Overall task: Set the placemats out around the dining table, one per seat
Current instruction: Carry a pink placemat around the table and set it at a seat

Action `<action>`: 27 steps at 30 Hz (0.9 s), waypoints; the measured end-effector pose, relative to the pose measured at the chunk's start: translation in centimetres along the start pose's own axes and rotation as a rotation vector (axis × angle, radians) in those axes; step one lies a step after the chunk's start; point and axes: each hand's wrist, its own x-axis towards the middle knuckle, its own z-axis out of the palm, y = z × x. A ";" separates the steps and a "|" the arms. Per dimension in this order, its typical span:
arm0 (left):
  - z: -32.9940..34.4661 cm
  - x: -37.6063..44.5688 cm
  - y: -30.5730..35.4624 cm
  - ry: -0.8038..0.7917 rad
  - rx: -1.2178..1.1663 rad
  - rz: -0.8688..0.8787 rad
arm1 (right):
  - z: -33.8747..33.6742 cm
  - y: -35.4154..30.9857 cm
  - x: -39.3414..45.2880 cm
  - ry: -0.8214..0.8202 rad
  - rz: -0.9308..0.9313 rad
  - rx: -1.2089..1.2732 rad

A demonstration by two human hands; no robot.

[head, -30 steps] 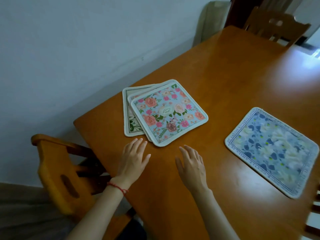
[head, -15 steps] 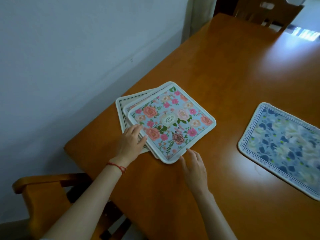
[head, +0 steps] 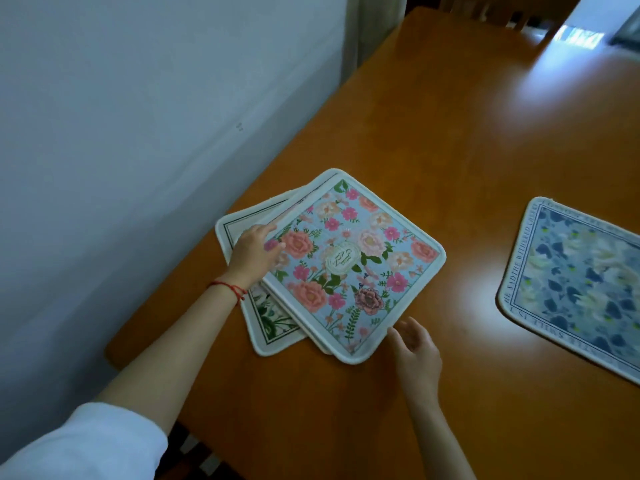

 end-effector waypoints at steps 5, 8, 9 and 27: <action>0.4 2.8 -0.7 -0.041 0.055 -0.012 | 0.7 0.3 0.7 0.027 0.069 0.099; 0.7 3.9 -1.0 -0.054 0.059 -0.017 | 1.2 0.2 0.9 0.028 0.076 0.117; 0.8 4.1 -1.1 -0.056 0.060 -0.012 | 1.3 0.2 1.0 0.030 0.079 0.125; 1.0 5.4 -0.3 -0.002 -0.017 -0.074 | 1.9 0.7 1.5 0.025 0.120 0.181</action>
